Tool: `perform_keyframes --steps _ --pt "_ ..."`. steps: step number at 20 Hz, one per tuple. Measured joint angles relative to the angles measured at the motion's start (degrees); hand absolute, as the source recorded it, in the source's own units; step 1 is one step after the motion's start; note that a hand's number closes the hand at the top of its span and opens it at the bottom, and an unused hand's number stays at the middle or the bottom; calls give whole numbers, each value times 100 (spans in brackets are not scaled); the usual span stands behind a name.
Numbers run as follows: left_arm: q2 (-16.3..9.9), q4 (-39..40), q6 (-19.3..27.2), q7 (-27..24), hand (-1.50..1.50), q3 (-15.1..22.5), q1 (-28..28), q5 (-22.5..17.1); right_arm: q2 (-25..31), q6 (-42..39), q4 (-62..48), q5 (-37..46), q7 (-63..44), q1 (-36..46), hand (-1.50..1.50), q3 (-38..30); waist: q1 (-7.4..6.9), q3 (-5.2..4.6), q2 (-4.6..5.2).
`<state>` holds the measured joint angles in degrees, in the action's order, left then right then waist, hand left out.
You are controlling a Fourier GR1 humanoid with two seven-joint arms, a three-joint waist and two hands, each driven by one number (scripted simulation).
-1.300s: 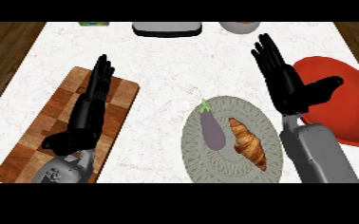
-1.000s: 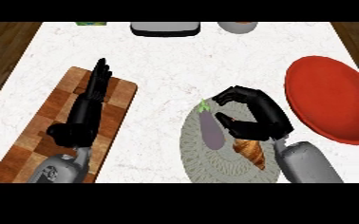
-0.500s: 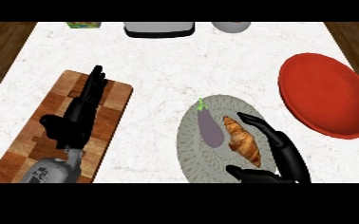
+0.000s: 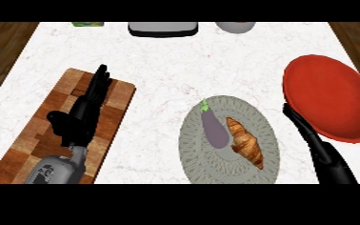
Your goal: Pick the croissant from the placemat and place it in the bowl
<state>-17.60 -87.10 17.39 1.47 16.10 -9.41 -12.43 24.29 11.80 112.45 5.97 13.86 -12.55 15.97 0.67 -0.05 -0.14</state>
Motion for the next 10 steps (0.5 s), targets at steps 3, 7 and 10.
perform_keyframes --steps 3,7,10 --pt "50 44 -59 -42 0 -35 11 33 229 -188 461 86 -962 114 -150 -48 -27 -2 5" --pt "119 12 -69 -29 0 -7 32 138 432 -529 685 147 -2125 407 -150 9 -63 -2 11" --pt "153 -2 -79 107 0 -56 -84 164 492 -772 657 274 -2852 652 -150 162 -80 -2 13"
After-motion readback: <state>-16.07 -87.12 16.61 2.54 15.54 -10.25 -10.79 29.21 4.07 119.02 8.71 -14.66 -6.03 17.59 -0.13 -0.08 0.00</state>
